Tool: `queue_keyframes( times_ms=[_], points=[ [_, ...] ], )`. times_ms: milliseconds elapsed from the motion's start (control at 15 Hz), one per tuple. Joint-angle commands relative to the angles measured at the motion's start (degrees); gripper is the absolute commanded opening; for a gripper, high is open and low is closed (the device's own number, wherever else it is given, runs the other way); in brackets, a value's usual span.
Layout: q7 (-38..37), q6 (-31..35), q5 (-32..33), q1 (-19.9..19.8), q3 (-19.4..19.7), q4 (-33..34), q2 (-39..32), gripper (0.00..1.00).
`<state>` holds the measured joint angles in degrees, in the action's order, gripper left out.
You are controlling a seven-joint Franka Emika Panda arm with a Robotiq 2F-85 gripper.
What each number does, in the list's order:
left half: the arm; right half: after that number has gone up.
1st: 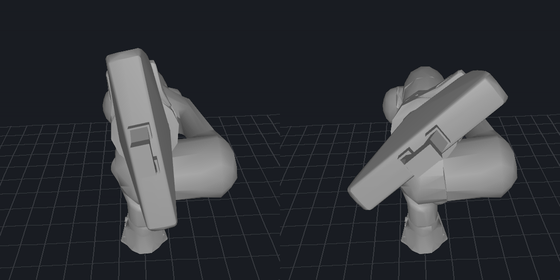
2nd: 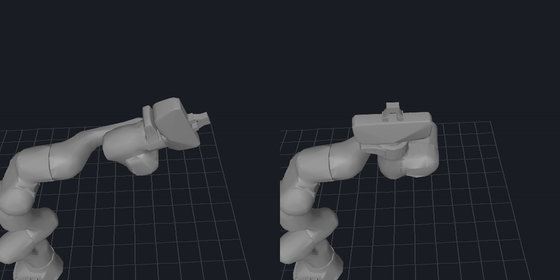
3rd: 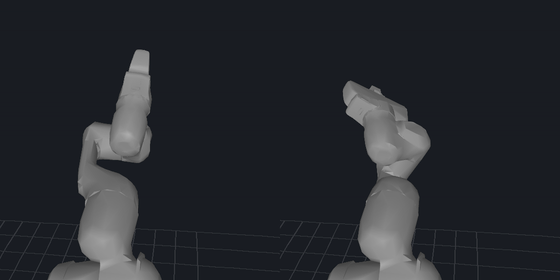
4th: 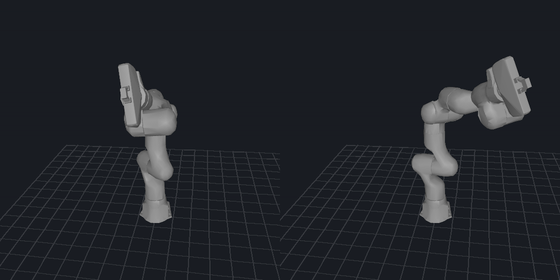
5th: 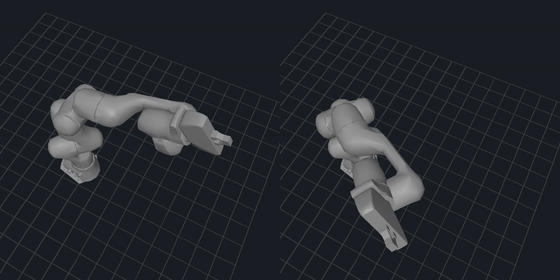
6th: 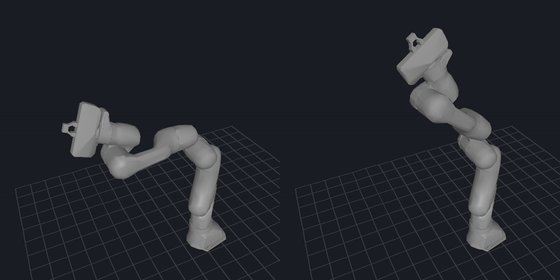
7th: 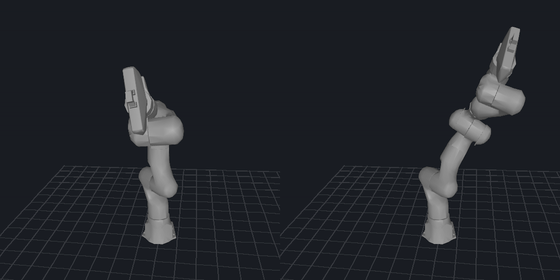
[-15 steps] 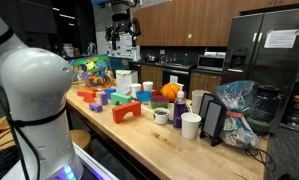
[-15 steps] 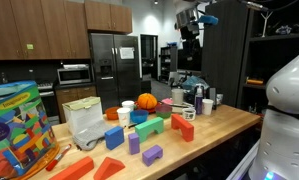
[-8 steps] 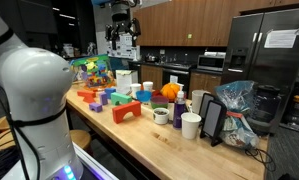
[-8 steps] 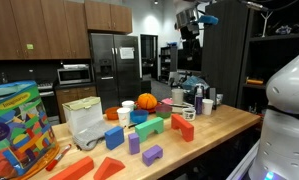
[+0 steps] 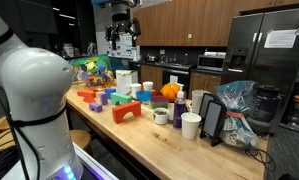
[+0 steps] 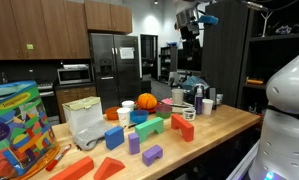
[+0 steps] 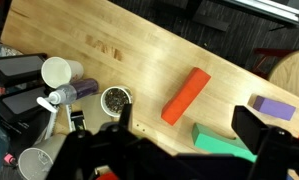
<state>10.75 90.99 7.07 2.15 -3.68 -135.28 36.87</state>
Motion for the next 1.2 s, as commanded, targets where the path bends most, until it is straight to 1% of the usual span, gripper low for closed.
queue_keyframes(
  times_ms=[0,133,400,533,733,933,1133],
  points=[
    [-0.59,-0.22,0.49,1.27,0.93,0.16,-0.11,1.0],
    [0.01,-0.04,0.31,1.53,1.1,-0.33,0.1,1.0],
    [5.61,2.87,0.18,3.65,2.69,-3.46,1.94,1.0],
    [8.71,5.76,-0.51,4.8,4.06,-5.36,2.85,1.0],
    [10.05,10.75,-1.01,5.23,5.48,-8.46,4.02,1.0],
    [6.53,17.44,-1.72,4.13,5.88,-12.38,4.9,1.0],
    [1.53,23.62,-1.37,2.73,4.93,-16.43,5.87,1.0]
  ],
)
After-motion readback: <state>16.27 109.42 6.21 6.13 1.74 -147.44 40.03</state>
